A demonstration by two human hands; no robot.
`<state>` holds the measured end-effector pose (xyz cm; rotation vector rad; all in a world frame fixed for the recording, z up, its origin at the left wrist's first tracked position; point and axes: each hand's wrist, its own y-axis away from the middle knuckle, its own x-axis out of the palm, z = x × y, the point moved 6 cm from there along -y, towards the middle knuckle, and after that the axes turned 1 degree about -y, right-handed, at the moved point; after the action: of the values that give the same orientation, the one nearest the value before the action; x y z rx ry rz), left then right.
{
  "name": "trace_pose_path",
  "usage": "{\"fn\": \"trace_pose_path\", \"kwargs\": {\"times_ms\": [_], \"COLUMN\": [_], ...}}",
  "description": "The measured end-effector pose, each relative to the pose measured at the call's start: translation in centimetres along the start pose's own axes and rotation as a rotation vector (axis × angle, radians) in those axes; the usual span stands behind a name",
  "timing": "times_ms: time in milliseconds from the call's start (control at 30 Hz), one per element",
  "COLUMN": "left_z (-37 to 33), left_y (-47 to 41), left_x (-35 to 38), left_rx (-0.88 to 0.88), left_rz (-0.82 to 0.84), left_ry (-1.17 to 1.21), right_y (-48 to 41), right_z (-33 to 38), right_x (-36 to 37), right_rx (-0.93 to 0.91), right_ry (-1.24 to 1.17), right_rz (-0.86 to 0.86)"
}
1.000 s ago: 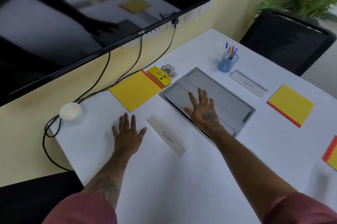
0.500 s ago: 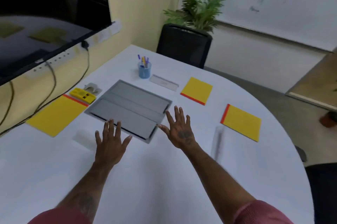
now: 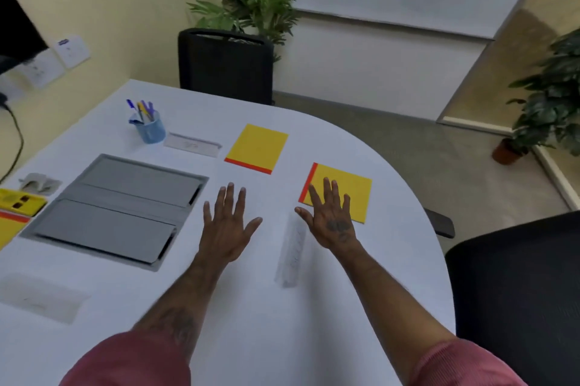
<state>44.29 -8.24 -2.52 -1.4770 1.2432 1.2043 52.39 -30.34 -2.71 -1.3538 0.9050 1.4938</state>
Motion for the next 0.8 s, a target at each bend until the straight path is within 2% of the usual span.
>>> {"fn": "trace_pose_path", "kwargs": {"times_ms": [233,433,567,700,800], "left_z": [-7.3,-11.4,-12.7,-13.4,-13.9], "left_y": [-8.0,-13.4,-16.0,-18.4,-19.7], "left_x": [4.0,8.1,11.5,14.4,15.8], "left_rx": [0.169,0.245,0.218,0.105,0.027], "left_rz": [0.053,0.134,0.252,0.379,0.412], "left_ry": [-0.03,0.054,0.079,0.174,0.24], "right_y": [-2.5,-4.2,-4.8,-5.6,-6.5], "right_z": [-8.3,-13.4,-16.0,-17.6,-17.9], "right_x": [4.0,8.7,11.8,13.4,13.3], "right_rx": [0.137,0.296,0.427,0.601,0.673], "right_ry": [0.008,-0.174,-0.279,-0.461,-0.506], "right_rz": [0.05,0.091,0.108,0.068,0.045]}}
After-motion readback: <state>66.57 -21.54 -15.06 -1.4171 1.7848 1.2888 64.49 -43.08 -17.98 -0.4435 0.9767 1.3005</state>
